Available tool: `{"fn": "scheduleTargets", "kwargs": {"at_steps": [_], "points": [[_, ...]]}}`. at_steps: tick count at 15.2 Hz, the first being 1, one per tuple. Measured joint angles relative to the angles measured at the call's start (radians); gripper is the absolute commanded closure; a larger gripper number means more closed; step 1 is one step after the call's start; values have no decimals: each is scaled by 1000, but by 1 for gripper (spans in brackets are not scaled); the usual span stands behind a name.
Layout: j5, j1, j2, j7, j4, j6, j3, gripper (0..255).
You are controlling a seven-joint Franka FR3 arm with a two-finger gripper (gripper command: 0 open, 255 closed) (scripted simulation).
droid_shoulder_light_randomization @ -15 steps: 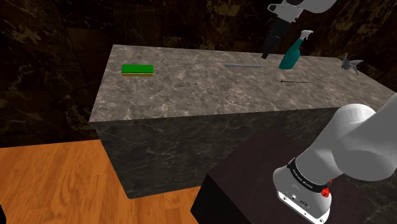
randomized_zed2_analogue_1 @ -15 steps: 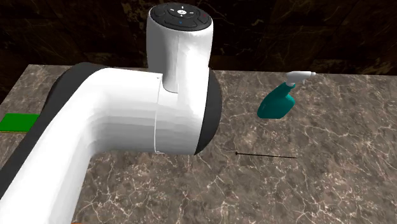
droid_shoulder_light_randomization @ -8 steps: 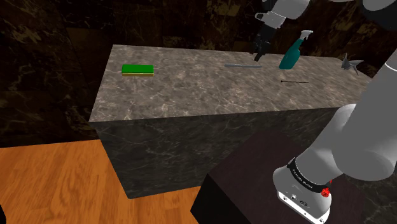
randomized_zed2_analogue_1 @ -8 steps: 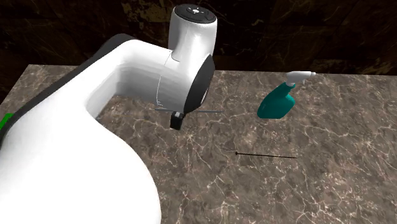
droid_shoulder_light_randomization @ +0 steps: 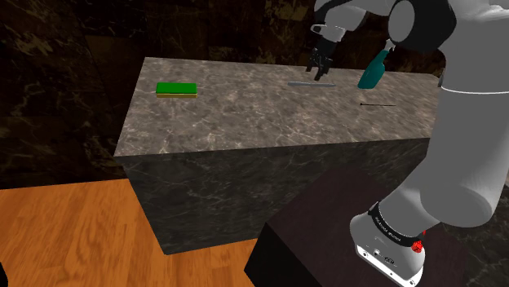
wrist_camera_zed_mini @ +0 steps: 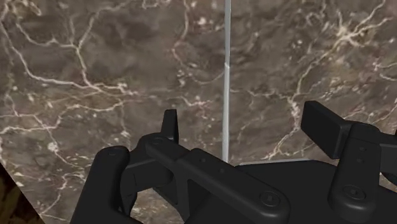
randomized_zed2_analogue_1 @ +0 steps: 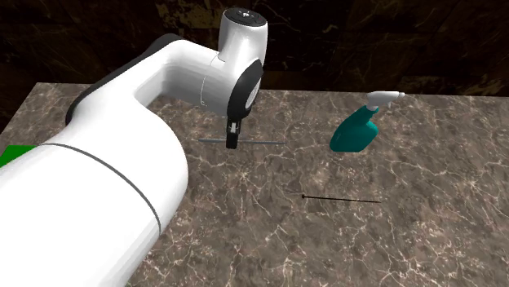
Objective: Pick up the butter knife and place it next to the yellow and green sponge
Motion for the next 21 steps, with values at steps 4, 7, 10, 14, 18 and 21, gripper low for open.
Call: {"fn": "scheduleTargets", "kwargs": {"at_steps": [4, 7, 10, 14, 18, 21], "points": [[19, -4, 24, -17, -17, 36, 13, 0], [30, -3, 34, -24, -36, 61, 20, 0], [31, -3, 36, -25, -37, 64, 21, 0], [31, -3, 36, -25, -37, 64, 21, 255], [31, -3, 35, -25, -37, 64, 21, 255], [32, -3, 36, -25, -37, 64, 21, 255]]}}
